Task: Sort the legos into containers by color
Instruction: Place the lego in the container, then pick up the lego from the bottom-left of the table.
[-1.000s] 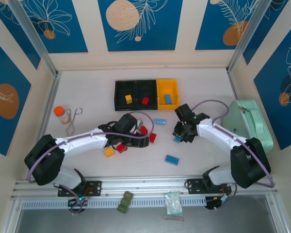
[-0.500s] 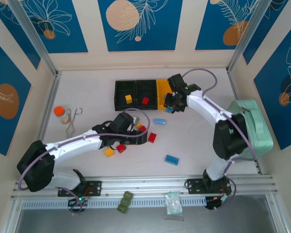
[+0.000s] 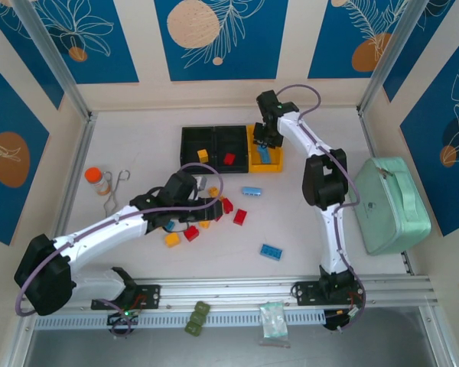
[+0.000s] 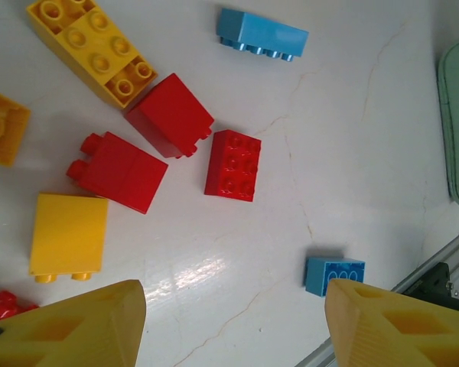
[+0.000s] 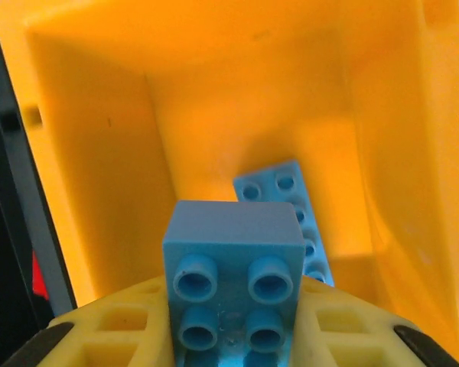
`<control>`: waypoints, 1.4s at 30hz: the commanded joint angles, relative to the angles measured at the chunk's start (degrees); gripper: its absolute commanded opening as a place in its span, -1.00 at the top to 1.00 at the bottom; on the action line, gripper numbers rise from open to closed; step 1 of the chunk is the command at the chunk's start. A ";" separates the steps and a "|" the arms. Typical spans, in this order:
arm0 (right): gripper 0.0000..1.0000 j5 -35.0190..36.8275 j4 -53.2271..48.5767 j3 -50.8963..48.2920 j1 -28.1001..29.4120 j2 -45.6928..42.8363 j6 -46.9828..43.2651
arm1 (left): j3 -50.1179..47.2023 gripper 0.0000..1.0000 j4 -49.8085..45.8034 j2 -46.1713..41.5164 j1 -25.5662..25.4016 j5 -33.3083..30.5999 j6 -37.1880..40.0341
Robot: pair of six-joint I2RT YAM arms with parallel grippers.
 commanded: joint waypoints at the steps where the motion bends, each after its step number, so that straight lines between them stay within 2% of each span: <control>1: 0.40 0.38 -6.55 7.83 -0.55 4.43 -1.71 | 0.72 -0.26 -1.90 -0.37 0.77 -0.08 0.36; 11: 0.35 -0.71 -8.71 17.86 -0.99 11.24 -1.06 | 0.30 -0.26 -2.66 -0.69 1.35 -0.25 0.49; 15: 0.28 -0.84 -8.17 18.16 -0.94 11.74 -0.78 | -0.14 -0.26 -2.68 -0.87 1.36 -0.67 0.32; 19: 0.10 -0.24 -8.60 18.67 -1.09 12.02 -0.48 | -0.59 -0.26 -2.49 -0.99 1.40 -0.63 -0.02; 24: 0.07 0.79 -9.42 17.70 -0.54 8.68 -0.73 | -0.73 -0.26 -2.30 -1.35 1.46 -0.83 -0.21; 32: 0.06 1.75 -1.31 -0.32 1.75 -8.46 -1.95 | -0.24 -0.27 -7.00 -3.46 1.57 -5.35 -0.87; 42: 0.01 -3.55 9.50 -28.15 6.29 -31.06 -2.23 | -1.68 -0.32 -20.04 -8.24 3.45 -11.92 -3.18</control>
